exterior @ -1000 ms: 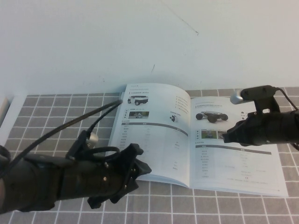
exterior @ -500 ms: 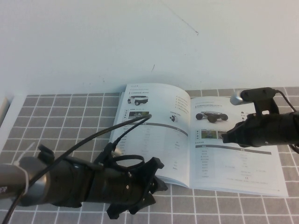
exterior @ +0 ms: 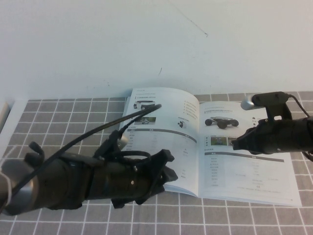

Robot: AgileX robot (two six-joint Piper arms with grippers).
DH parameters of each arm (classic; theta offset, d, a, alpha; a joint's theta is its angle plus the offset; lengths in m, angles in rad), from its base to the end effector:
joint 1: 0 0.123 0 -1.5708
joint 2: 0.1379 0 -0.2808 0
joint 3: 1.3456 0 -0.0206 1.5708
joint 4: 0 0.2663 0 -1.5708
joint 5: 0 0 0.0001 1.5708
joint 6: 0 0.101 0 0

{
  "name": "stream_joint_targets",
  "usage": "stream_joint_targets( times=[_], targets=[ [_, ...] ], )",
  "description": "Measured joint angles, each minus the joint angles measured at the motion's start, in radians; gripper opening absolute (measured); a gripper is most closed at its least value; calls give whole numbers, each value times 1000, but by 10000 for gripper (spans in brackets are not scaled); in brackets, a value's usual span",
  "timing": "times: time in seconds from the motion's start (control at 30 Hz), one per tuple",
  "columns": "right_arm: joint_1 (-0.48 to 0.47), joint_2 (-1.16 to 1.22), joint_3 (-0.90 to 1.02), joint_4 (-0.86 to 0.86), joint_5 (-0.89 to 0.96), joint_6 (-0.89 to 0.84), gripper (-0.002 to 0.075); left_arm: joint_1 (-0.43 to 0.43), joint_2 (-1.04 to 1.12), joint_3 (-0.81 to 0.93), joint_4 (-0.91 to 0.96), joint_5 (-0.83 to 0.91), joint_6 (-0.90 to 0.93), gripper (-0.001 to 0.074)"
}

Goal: Close book
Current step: 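Close the open booklet and leave it lying on the table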

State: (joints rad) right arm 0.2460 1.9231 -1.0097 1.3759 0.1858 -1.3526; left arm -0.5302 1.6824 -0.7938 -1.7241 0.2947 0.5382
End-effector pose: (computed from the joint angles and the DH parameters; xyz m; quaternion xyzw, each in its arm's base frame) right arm 0.3761 0.1134 0.1134 -0.1367 0.9245 0.1304 0.3310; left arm 0.2785 -0.1970 0.1519 -0.2410 0.8776 -0.3845 0.1546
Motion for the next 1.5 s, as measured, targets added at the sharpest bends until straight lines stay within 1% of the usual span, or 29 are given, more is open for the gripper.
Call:
stream_joint_targets(
  times=[0.13, 0.2, 0.27, 0.4, 0.47, 0.57, 0.6, 0.67, 0.73, 0.83, 0.9, 1.0, 1.13, 1.2, 1.23, 1.3, 1.33, 1.37, 1.43, 1.5],
  targets=[
    [0, 0, 0, 0, 0, 0, -3, -2, -110, 0, 0, -119, 61, 270],
    [0, 0, 0, 0, 0, 0, -3, -2, -172, 0, -2, -204, 90, 235],
    [0, 0, 0, 0, 0, 0, -3, 0, -224, 0, -5, -259, 117, 183],
    [0, 0, 0, 1, 0, 0, -3, 6, -279, 2, -6, -264, 110, 74],
    [0, 0, 0, 1, 0, 0, -3, 6, -296, 6, -6, -246, 82, 32],
    [0, 0, 0, 1, 2, 0, -3, 6, -312, 7, -6, -232, 51, 10],
    [0, 0, 0, 2, 4, 0, -3, 6, -312, 7, -6, -232, 79, 6],
    [0, 0, 0, 2, 8, 0, -3, 6, -315, 7, -6, -232, 224, 3],
    [0, 0, 0, 2, 14, 0, -3, 6, -315, 7, -6, -227, 331, 2],
    [0, 0, 0, 2, 18, -5, -3, 11, -315, 7, 20, -186, 396, 1],
    [0, 0, 0, 2, 23, -9, -3, 26, -315, 7, 103, -119, 381, 1],
    [0, 0, 0, 2, 27, -13, -3, 78, -315, 5, 290, 37, 260, 1],
    [0, 0, 0, 2, 27, -19, -3, 175, -315, -19, 692, 351, 28, 1],
    [0, 0, 0, 2, 25, -30, -3, 212, -316, -23, 896, 467, -101, 0],
    [0, 0, 0, 3, 19, -36, -3, 226, -316, -24, 977, 498, -160, 0],
    [0, 0, 0, 5, 10, -41, -3, 261, -316, -28, 1191, 524, -331, -1],
    [0, 0, 0, 5, 5, -44, -3, 278, -316, -30, 1276, 508, -441, -1],
    [0, 0, 0, 5, 3, -45, -3, 294, -316, -32, 1334, 488, -510, -1],
    [0, 0, 0, 5, -2, -45, -3, 326, -316, -31, 1419, 423, -632, -1],
    [0, 0, 0, 5, -4, -49, -3, 351, -316, -31, 1435, 327, -692, -1]
  ],
)
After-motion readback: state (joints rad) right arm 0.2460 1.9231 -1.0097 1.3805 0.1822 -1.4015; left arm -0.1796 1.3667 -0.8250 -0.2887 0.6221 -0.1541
